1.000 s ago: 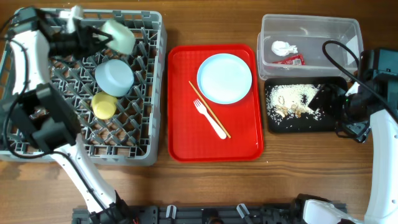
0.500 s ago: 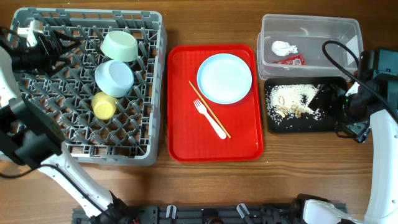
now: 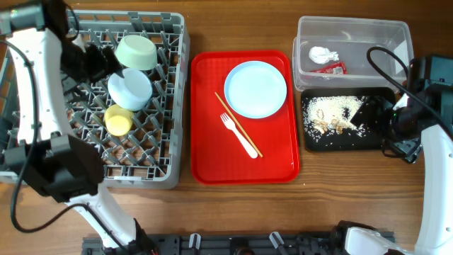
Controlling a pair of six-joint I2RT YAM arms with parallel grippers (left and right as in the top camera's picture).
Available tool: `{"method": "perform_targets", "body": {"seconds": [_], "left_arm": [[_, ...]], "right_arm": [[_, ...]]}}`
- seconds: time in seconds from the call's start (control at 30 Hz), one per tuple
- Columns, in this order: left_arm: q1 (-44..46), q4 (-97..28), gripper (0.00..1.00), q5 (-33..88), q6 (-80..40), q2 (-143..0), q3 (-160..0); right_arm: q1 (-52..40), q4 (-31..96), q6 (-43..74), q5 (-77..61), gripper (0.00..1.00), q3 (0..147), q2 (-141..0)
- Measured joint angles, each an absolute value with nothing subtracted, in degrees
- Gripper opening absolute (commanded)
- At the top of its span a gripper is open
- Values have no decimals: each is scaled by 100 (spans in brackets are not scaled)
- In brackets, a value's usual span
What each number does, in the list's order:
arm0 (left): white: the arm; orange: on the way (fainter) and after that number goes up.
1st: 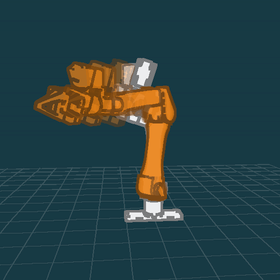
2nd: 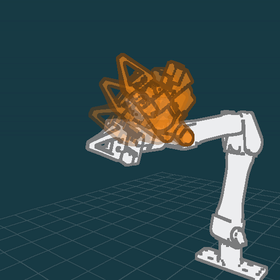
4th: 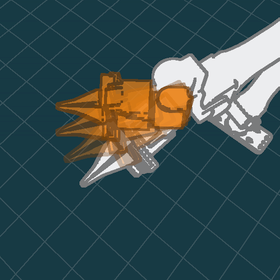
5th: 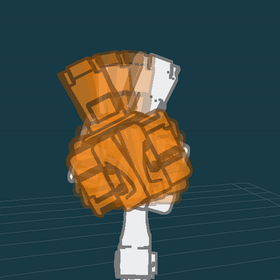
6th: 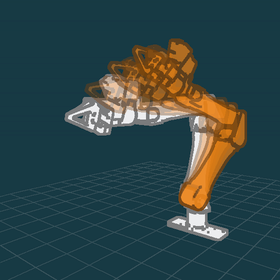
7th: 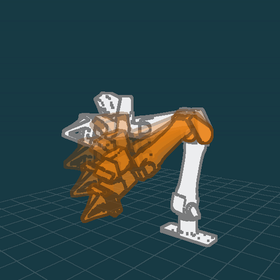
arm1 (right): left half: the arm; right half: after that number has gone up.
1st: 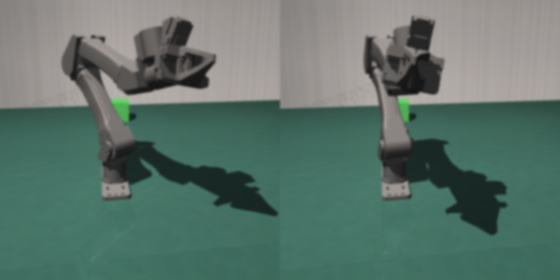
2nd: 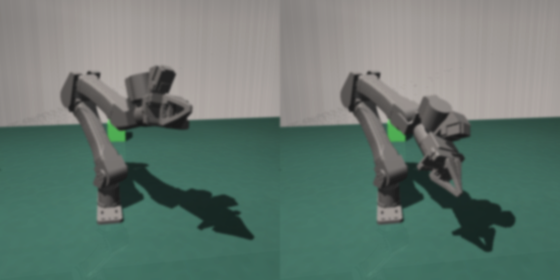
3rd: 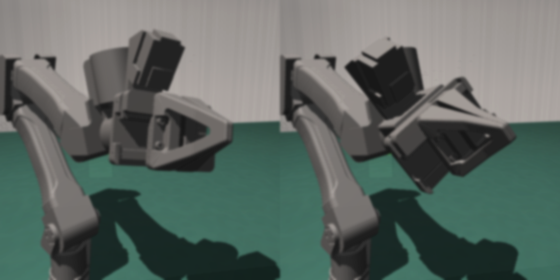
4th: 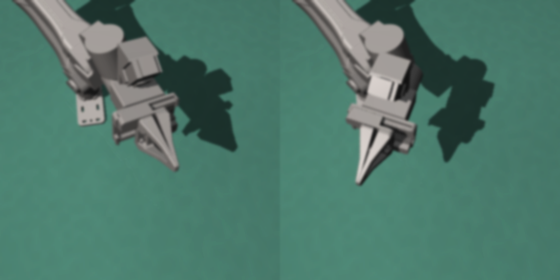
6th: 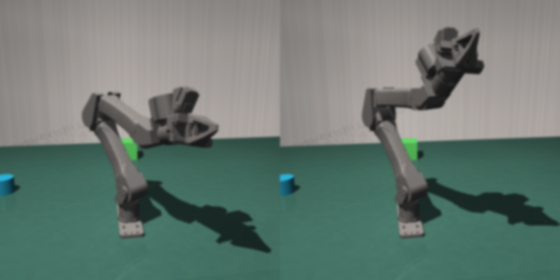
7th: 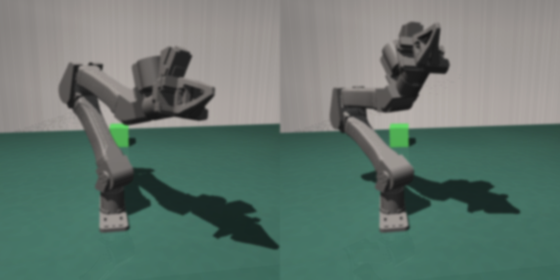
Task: Sort waste into correct bins and load items into the dishwasher rack
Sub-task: 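Reach the left gripper to the white plastic fork on the tray, then grasp the white fork with the left gripper and lift it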
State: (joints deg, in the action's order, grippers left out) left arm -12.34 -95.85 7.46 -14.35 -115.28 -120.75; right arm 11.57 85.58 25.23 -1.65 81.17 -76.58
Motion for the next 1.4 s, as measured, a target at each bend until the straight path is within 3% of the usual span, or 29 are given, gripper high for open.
{"method": "perform_targets", "body": {"seconds": [0.2,0.43,0.63,0.83,0.93,1.4], "left_arm": [[-1120,-9644,100,473,-1610,-11054,-11424],[-628,-9253,100,386,-1953,-9343,-9450],[1253,-7975,100,150,-3234,-7915,-8665],[3118,-6698,100,-187,-3898,-8403,-8307],[3559,-6403,99,-211,-3979,-8785,-8296],[3767,-6114,90,-276,-4751,-11179,-8276]], "right_arm": [[1157,8626,2521,-163,100,8117,-7658],[1157,8617,2521,-163,100,8119,-7658],[1157,8617,2517,-163,100,8121,-7658],[1157,8617,2515,-165,100,8121,-7658],[1157,8613,2515,-165,100,8121,-7658],[1157,8613,2493,-165,100,8121,-7658]]}}
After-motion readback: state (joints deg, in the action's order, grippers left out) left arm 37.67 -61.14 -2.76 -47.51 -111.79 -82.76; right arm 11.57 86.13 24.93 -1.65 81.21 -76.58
